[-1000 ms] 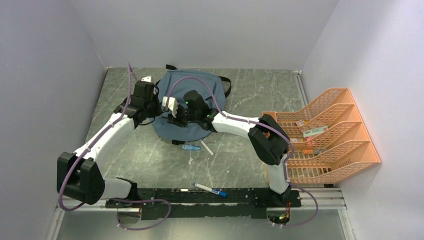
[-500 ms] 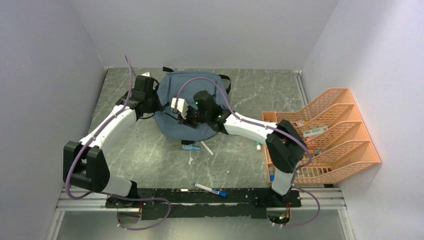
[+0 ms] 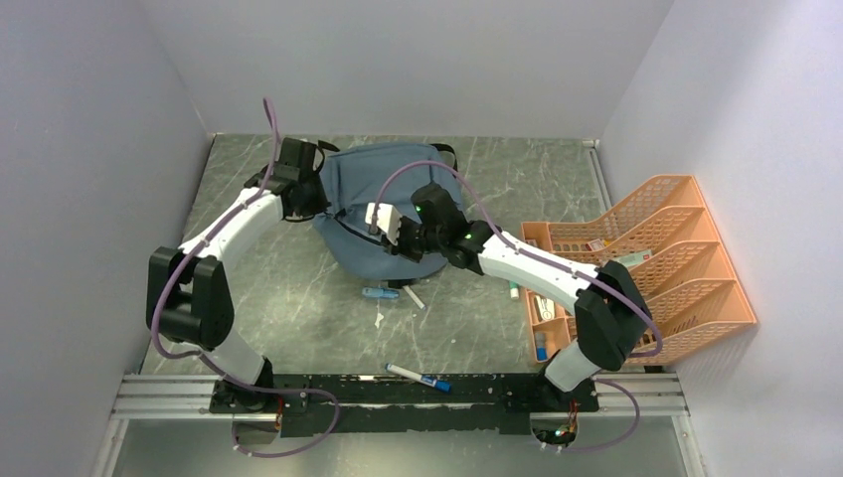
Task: Pack the student bag
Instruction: Zip the student bag at the center of the board.
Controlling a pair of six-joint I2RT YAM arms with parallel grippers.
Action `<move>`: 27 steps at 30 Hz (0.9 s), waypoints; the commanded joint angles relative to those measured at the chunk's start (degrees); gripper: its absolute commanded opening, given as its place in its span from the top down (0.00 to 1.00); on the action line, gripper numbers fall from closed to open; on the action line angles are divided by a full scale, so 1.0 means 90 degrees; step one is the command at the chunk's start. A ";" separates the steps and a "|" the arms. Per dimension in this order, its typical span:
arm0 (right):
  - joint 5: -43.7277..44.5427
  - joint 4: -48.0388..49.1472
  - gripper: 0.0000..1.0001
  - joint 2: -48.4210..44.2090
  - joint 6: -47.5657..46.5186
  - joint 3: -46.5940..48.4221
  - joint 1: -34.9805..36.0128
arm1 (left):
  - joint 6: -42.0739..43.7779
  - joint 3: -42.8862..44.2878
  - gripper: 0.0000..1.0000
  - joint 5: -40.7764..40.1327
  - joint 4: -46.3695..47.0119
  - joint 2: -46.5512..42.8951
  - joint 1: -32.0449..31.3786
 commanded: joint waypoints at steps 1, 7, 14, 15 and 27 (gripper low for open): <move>-0.0245 -0.1317 0.99 -0.0338 -0.0239 0.0077 -0.0040 | 0.0230 0.0292 0.95 -0.0437 0.0392 0.0177 0.0263; -0.0884 -0.0603 0.42 -0.0133 0.0336 0.0400 -0.0033 | 0.0482 0.0036 0.95 0.0166 0.0884 0.0035 -0.0115; -0.0405 0.0918 0.23 0.0682 0.1735 0.0825 0.0100 | 0.0329 -0.0499 0.95 0.0060 0.1052 -0.0377 -0.0303; -0.0215 0.0949 0.22 0.0898 0.1821 0.0920 0.0165 | 0.0324 -0.0570 0.95 0.0064 0.1087 -0.0429 -0.0303; 0.0373 0.1015 0.25 0.2200 0.1862 0.1897 0.0607 | 0.0230 -0.0556 0.95 0.0097 0.1073 -0.0369 -0.0279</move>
